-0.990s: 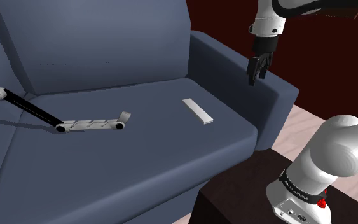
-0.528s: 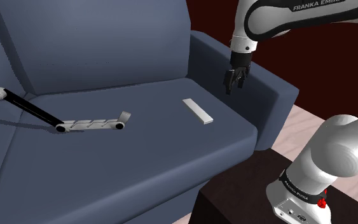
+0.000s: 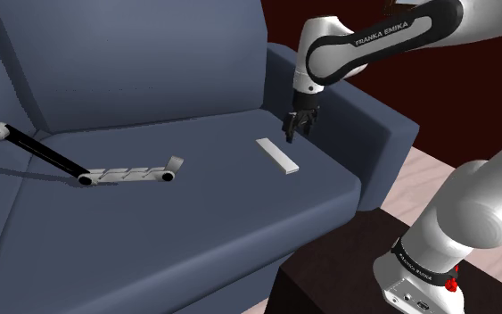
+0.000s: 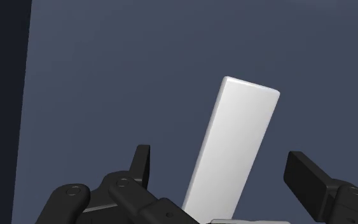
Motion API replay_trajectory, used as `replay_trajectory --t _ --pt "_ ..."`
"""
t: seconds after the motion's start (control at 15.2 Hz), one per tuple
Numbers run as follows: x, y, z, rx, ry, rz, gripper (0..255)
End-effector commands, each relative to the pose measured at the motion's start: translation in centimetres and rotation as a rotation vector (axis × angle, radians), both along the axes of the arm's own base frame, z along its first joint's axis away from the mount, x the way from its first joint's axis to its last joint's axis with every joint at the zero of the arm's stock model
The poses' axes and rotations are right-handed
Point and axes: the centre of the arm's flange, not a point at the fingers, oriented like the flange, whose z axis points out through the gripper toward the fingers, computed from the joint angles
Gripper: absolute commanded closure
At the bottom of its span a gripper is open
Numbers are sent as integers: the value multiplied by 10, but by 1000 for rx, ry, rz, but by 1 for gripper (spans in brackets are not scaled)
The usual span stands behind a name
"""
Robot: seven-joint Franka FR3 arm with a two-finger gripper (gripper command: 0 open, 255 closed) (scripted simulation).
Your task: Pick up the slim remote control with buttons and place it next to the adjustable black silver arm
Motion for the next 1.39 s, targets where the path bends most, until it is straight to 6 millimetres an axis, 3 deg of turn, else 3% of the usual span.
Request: replay_trajectory --t 0.0,0.33,0.86,1.32 --pt "17 5 -16 5 -17 -7 0" --pt "60 18 -52 15 -53 -21 0" --pt "61 17 -92 15 -53 -21 0" --pt "61 17 -92 15 -53 -21 0"
